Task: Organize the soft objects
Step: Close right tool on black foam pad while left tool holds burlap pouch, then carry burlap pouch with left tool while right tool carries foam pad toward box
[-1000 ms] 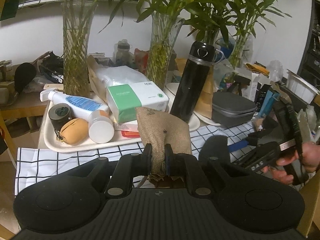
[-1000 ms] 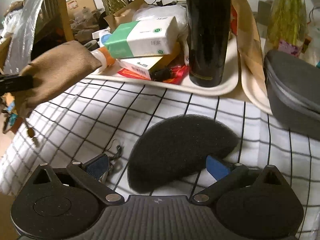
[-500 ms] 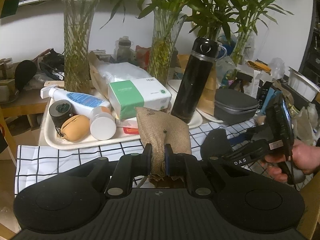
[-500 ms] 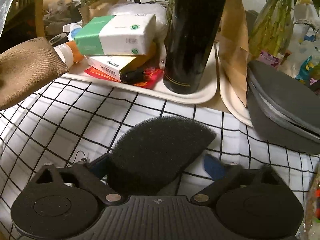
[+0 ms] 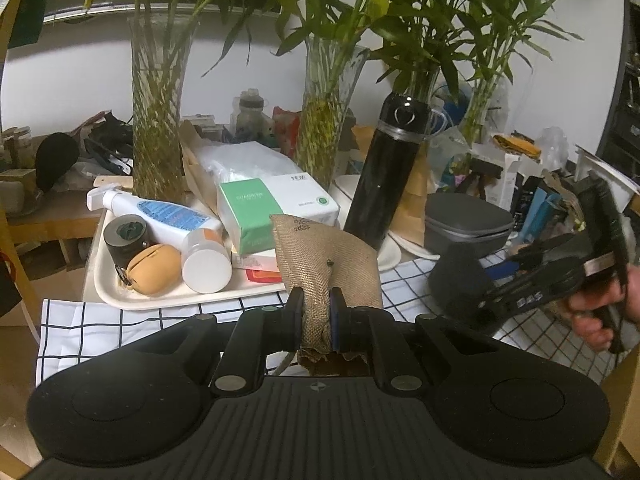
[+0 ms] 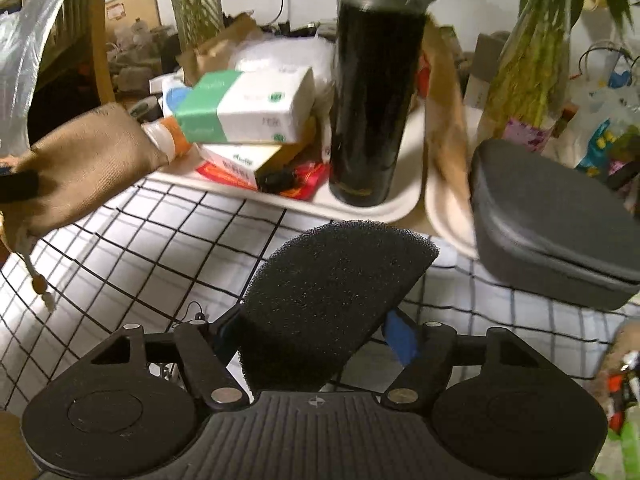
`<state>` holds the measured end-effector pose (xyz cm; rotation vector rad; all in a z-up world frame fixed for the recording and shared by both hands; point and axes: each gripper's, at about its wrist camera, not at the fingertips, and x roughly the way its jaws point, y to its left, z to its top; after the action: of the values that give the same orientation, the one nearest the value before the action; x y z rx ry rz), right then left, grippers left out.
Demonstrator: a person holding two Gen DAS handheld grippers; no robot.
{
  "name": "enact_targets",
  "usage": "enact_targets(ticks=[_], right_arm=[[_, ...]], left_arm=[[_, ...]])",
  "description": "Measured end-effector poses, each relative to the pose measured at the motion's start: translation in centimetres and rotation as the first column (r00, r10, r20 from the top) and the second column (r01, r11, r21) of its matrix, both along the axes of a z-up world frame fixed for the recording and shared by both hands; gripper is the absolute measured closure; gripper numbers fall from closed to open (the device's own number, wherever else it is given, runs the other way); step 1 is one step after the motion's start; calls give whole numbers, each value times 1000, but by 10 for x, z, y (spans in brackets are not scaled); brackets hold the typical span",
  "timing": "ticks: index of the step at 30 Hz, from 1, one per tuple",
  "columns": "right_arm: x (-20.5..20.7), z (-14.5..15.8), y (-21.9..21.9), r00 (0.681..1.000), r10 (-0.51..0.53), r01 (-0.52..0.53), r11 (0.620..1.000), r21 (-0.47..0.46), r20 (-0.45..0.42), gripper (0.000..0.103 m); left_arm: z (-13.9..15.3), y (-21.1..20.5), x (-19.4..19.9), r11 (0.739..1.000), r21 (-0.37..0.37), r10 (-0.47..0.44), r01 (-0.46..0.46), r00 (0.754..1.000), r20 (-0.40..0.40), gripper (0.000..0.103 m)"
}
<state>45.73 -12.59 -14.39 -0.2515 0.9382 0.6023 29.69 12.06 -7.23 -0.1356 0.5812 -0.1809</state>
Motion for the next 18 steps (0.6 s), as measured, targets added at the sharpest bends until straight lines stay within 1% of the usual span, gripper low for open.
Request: enact_targets(ticks=[5, 9, 13, 16, 18], right_arm=[[-9, 32, -24, 998, -37, 35, 998, 47, 45, 28], [-23, 57, -44, 995, -78, 70, 992, 108, 68, 28], [-43, 77, -57, 993, -67, 52, 987, 152, 98, 28], [-57, 90, -70, 992, -81, 59, 976, 207, 100, 28], [-68, 98, -79, 990, -105, 78, 965, 252, 93, 28]], left_arm=[[7, 1, -11, 1000, -12, 27, -27, 999, 23, 90], [9, 4, -17, 998, -36, 55, -54, 998, 33, 90], [8, 5, -21, 996, -33, 83, -81, 996, 33, 90], [15, 5, -27, 994, -25, 108, -107, 993, 37, 90], [23, 4, -36, 993, -35, 118, -117, 992, 51, 90]])
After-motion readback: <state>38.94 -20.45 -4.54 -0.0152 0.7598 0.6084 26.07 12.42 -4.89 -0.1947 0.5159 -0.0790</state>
